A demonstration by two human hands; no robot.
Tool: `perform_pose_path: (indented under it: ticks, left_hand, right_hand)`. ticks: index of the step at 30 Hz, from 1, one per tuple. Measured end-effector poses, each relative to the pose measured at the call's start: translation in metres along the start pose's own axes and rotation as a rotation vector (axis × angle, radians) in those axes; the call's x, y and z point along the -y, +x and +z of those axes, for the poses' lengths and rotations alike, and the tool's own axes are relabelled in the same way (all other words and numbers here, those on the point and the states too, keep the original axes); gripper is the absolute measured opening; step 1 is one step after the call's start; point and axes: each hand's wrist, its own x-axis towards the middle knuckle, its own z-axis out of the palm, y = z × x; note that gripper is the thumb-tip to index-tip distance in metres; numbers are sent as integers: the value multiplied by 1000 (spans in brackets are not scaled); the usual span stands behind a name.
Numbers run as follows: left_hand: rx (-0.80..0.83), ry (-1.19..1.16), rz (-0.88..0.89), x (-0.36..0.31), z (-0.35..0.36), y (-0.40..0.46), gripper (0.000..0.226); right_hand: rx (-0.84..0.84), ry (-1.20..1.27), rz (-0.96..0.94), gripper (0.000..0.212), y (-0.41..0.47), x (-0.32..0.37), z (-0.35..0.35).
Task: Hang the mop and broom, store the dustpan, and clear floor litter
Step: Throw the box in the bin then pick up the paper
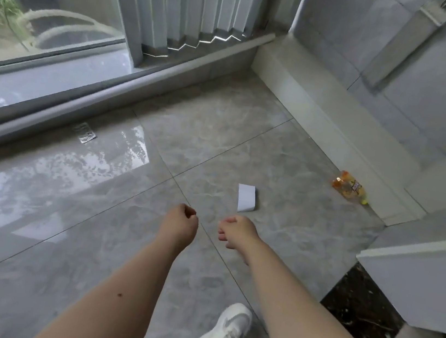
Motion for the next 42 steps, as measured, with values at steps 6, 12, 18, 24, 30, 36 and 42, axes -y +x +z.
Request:
perform_pose_path:
  ticks: [6, 12, 18, 24, 30, 36, 42]
  left_hand:
    - [20, 44, -21, -59, 64, 71, 12]
    - [33, 67, -100, -99, 146, 155, 24]
    - [65, 75, -126, -105, 206, 228, 26]
    - [117, 133, -177, -78, 255, 290, 30]
    - [173, 190, -235, -34, 298, 350, 31]
    - [221, 251, -283, 4, 331, 405, 41]
    - [272, 245, -355, 31, 358, 440, 42]
  right_hand:
    - [18, 49, 18, 16, 92, 20, -61]
    - [43, 43, 60, 18, 197, 21, -122]
    - [43, -8, 147, 35, 288, -11, -146]
    - [30, -32, 203, 40, 364, -47, -143]
    - [-11, 38, 286, 30, 441, -85, -120]
    - [-66, 31, 295, 29, 511, -114, -91]
    - [-90, 10, 319, 47, 557, -130, -69]
